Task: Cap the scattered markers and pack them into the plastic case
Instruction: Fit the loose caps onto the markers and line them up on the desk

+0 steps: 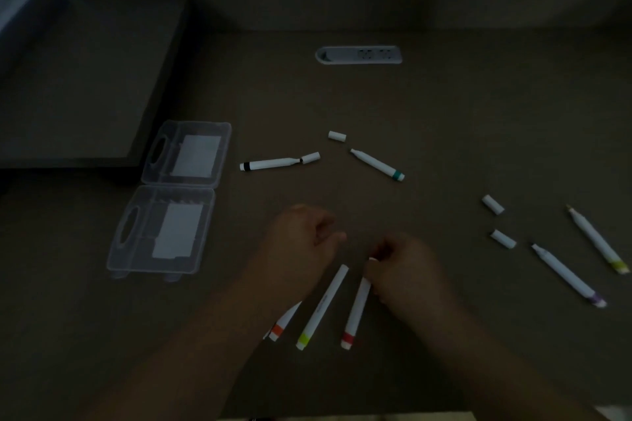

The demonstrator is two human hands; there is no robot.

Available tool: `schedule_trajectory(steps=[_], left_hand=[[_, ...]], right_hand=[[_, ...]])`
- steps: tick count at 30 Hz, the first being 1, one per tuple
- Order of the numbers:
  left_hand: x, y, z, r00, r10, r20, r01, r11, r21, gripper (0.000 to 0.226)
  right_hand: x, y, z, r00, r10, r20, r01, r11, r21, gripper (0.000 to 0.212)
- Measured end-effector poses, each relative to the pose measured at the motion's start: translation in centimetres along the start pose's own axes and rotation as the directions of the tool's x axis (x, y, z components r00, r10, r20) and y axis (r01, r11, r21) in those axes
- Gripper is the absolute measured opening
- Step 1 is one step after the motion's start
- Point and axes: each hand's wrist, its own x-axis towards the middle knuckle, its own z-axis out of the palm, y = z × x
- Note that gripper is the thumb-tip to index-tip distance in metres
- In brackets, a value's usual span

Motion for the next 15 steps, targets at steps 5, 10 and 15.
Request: schedule_trajectory(steps=[5,10,15], left_hand=[[0.3,-0.3,0.1,1.000,0.015,-0.018,-0.015,1.000,0.022,0.041],[0.5,-0.8,-0.6,0.998,-0.035,-0.044,0.035,0.999,0.000,0.042],[0.7,-1.6,-1.1,0.991,-0.051,-0.120,0.063,0.993,0.097,0.040]], right_hand=[[0.6,-0.7,0.1,0.999,0.011,0.043,-0.004,0.989,-0.149,0.010],[3.1,-1.8,-2.5,0.983,-0.151,-0.109,0.133,0.979,-0.152,0.015],[8.6,-3.9,-5.1,0.774,-0.510,-0.376,0.271,0.803,-0.531,0.026]])
